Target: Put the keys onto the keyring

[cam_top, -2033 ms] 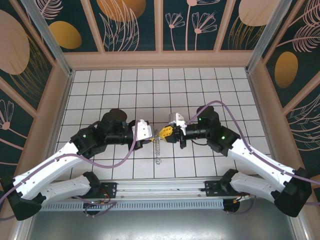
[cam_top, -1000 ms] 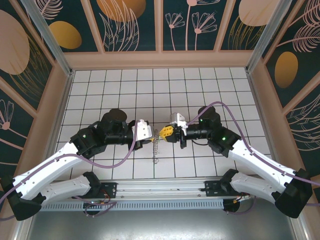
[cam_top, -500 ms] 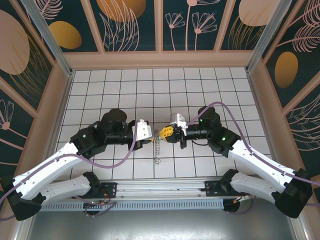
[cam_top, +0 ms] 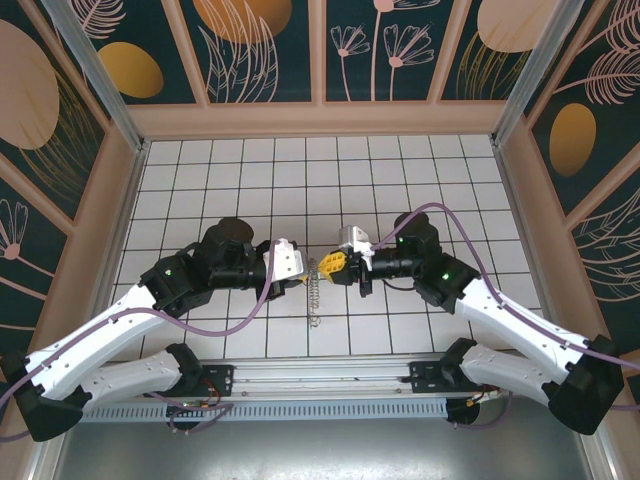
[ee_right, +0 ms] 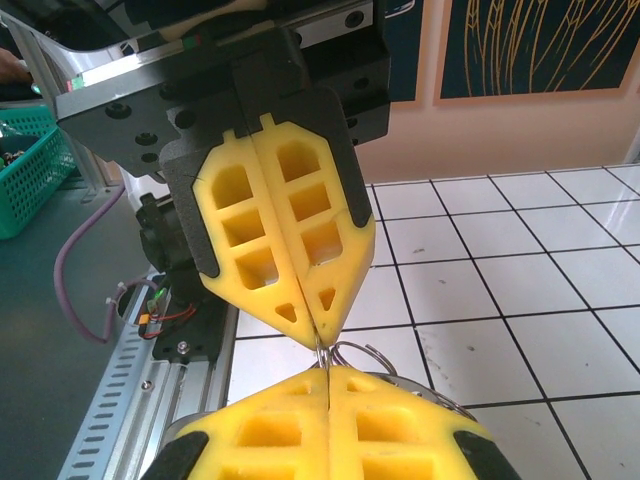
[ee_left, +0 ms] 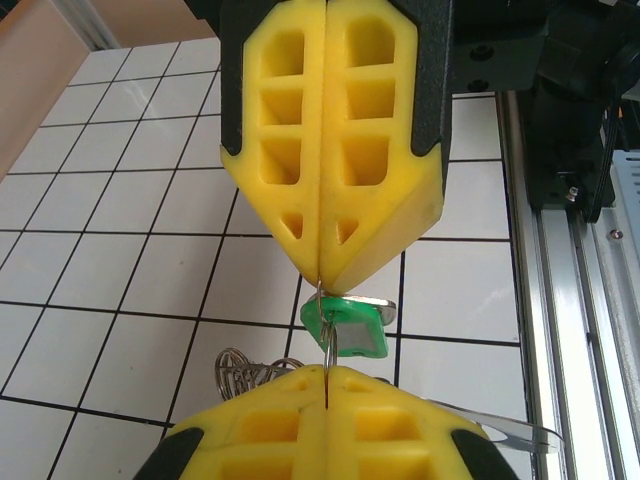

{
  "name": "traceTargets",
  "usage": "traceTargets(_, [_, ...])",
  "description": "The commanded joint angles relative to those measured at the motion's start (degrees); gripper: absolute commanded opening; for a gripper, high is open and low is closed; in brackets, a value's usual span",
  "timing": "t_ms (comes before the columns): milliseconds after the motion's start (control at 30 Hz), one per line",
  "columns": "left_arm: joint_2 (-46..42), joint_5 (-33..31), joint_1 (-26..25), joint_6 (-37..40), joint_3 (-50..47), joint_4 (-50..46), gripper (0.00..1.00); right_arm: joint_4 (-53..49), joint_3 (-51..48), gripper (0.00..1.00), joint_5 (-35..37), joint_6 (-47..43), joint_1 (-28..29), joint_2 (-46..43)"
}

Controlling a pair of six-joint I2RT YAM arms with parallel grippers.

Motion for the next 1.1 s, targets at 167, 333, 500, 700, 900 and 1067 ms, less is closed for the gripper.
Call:
traceTargets(167, [-1.5, 0.99, -0.09, -0.81, 0.11, 2.78, 0.0, 1.9, 0.02, 0.0, -1.37, 0.01, -0.18, 1.43])
traceTargets(333, [-1.41, 1.17, -0.09, -0.89, 0.02, 3.15, 0.0, 2.33, -0.09, 0.0, -1.62, 0.15, -0.11, 1.43])
traceTargets(500, [-1.14, 1.21, -0.09, -0.89, 0.06, 3.38, 0.0, 2.84, -0.25, 0.0, -1.81, 0.39, -0.09, 1.56])
traceTargets(700, [-1.15, 1.38, -0.14, -0.98, 0.16, 3.31, 0.0, 3.54, -0.05, 0.0, -1.98, 0.48, -0.1, 1.94])
traceTargets(900, [-1.06, 1.28, -0.12, -0.88, 0.2, 3.16, 0.0, 4.05, 0.5, 0.0, -2.52, 0.8, -0.1, 2.72])
traceTargets(1067, [-1.13, 1.01, -0.1, -0.72, 0.18, 2.98, 0.0, 3.68, 0.86, 0.0, -2.46, 1.42, -0.1, 3.0])
